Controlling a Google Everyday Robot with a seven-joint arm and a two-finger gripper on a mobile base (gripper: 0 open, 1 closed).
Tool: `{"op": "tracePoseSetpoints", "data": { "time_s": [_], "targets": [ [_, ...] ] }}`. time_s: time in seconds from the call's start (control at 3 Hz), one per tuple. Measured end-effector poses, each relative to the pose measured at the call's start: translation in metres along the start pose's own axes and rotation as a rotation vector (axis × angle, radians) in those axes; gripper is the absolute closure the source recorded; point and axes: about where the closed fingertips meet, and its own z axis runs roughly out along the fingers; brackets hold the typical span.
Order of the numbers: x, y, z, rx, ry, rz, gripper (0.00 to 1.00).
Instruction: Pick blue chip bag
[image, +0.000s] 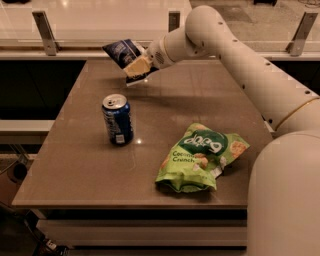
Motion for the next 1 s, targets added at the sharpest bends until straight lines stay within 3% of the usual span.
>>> {"op": "tracePoseSetpoints", "data": {
  "time_s": [1.0],
  "targets": [
    [-0.041,0.006,-0.029,-0.050,-0.113,-0.070,1.00]
  ]
}}
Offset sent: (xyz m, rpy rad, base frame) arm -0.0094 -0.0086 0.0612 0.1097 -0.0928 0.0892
